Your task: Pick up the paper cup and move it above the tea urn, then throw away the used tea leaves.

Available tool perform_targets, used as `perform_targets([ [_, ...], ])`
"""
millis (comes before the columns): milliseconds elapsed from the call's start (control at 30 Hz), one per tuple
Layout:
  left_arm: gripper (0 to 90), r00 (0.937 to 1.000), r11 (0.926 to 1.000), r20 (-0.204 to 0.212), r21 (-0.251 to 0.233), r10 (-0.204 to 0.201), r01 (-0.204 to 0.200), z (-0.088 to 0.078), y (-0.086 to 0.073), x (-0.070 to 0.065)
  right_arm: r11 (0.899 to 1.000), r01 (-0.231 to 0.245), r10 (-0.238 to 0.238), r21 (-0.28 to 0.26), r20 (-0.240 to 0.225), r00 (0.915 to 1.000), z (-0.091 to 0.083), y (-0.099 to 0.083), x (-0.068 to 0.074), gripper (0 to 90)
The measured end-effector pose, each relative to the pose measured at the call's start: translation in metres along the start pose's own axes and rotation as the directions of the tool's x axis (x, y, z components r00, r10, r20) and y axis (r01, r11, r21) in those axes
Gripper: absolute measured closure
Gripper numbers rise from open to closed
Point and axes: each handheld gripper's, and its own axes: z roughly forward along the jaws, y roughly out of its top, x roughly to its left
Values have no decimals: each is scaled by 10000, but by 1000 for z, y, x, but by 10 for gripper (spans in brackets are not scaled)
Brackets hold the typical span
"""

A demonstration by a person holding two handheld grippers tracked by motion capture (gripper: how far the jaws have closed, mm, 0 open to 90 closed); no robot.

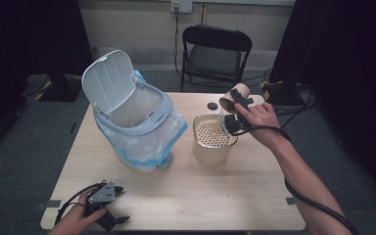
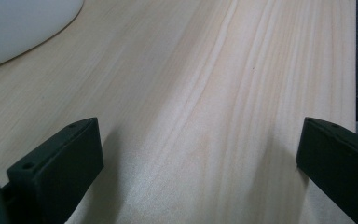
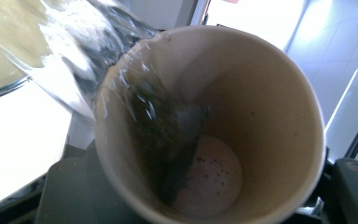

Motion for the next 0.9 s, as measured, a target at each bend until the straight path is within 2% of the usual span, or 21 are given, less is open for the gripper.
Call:
perform_targets([
  [33,0,10000,10000,37,26,-20,20,0,0,0,9997,-254,254,-52,-40,9997,-1,0,0,302],
  [67,0,10000,10000,44,-2,-31,31,0,0,0,9999,-152,152,31,89,9998,-1,0,-2,302],
  [133,0,10000,10000,22,-4,-24,24,0,0,0,9977,-683,683,-57,64,9976,-2,-2,-4,300],
  [167,0,10000,10000,22,-5,-1,1,0,0,0,9939,-1099,1097,-54,-309,9935,-1,-3,-8,299],
  [200,0,10000,10000,39,-22,-56,56,0,0,0,9802,-1964,1936,-248,-876,9772,-1,-5,-11,300],
  [233,0,10000,10000,23,-14,-25,25,0,0,0,9666,-2529,2472,-409,-1103,9627,0,-8,-14,300],
  [267,0,10000,10000,22,8,2,-2,0,0,0,9489,-3134,3059,-380,-1351,9424,0,-10,-17,300],
  [333,0,10000,10000,43,-15,-36,36,0,0,0,8991,-4339,4175,-585,-1837,8899,1,-16,-23,300],
  [367,0,10000,10000,35,0,-55,55,0,0,0,8689,-4921,4722,-540,-2080,8566,0,-18,-26,300],
  [433,0,10000,10000,41,-27,-56,56,0,0,0,8345,-5481,5212,-573,-2410,8187,1,-22,-31,299],
  [467,0,10000,10000,46,4,-28,28,0,0,0,8038,-5921,5567,-587,-2767,7832,2,-25,-34,299],
  [500,0,10000,10000,46,5,-27,27,0,0,0,7857,-6164,5779,-530,-2926,7618,2,-26,-35,298],
  [533,0,10000,10000,42,-24,-59,59,0,0,0,7638,-6440,5989,-434,-3243,7322,3,-28,-36,298],
  [567,0,10000,10000,20,-27,-31,31,0,0,0,7453,-6655,6155,-401,-3424,7099,4,-29,-36,298],
  [600,0,10000,10000,30,-47,-63,63,0,0,0,7316,-6809,6285,-344,-3528,6932,4,-30,-36,297],
  [667,0,10000,10000,41,0,-30,30,0,0,0,6891,-7245,6605,-161,-3973,6370,6,-32,-36,297],
  [700,0,10000,10000,27,-41,-67,67,0,0,0,6730,-7395,6719,-133,-4069,6188,6,-33,-36,297],
  [733,0,10000,10000,31,-26,-39,39,0,0,0,6473,-7622,6895,8,-4270,5851,7,-34,-36,297],
  [767,0,10000,10000,31,-25,-37,37,0,0,0,6309,-7759,6977,6,-4378,5670,8,-35,-36,297],
  [867,0,10000,10000,32,-20,-30,30,0,0,0,5592,-8278,7336,446,-4918,4690,10,-38,-37,296],
  [900,0,10000,10000,43,4,-26,26,0,0,0,5426,-8384,7407,524,-5005,4481,10,-39,-37,295],
])
